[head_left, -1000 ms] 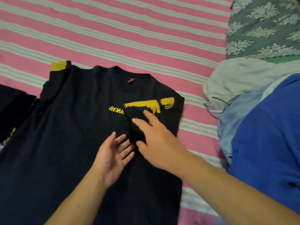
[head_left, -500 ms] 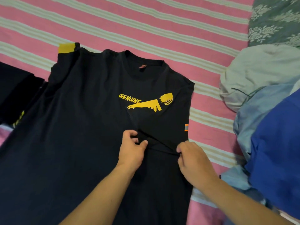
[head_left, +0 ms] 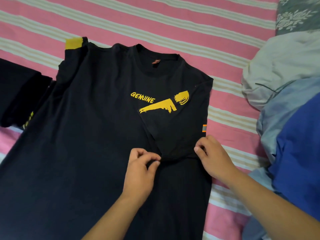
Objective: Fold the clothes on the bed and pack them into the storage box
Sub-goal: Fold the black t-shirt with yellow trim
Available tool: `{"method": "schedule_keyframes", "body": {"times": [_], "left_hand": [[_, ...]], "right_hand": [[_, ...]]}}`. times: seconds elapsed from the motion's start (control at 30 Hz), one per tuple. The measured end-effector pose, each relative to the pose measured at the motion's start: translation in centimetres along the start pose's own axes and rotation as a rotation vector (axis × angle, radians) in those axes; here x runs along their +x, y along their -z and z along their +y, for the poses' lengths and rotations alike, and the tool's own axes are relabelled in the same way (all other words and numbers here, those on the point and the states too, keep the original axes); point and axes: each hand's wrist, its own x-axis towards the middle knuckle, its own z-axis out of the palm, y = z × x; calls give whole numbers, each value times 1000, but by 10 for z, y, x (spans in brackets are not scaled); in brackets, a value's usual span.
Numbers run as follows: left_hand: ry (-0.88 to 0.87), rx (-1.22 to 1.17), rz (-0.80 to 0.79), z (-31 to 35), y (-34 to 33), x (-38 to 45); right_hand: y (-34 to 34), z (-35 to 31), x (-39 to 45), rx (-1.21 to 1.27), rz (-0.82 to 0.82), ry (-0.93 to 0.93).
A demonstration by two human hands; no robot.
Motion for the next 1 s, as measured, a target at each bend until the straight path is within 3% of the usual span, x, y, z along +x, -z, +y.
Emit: {"method": "schedule_keyframes", "body": {"times": [0.07, 0.13, 0.27, 0.33, 0.5, 0.63, 0.8, 0.93, 1.0], "left_hand": [[-22, 155, -83, -8, -4, -6], [131, 166, -168, 1, -8, -1], [492, -430, -151, 34, -9, 16], [530, -468, -133, 41, -9, 9], [593, -517, -2, 27, -15, -16], [587, -299, -150, 32, -13, -13], [676, -382, -147, 34, -5, 21], [708, -610, 86, 33, -9, 51], [703, -723, 111, 43, -11, 70]], "right_hand": [[-1, 6, -6, 10, -46, 40], [-2, 10, -10, 23, -66, 54], [-3, 17, -11, 33, -53, 69], [-4, 20, -13, -50, -36, 62], [1, 22, -26, -302, 199, 205], [8, 21, -39, -475, 173, 288], [46, -20, 44, -360, 271, 285], [70, -64, 146, -552, -27, 243], [67, -79, 169, -600, -103, 163]]}}
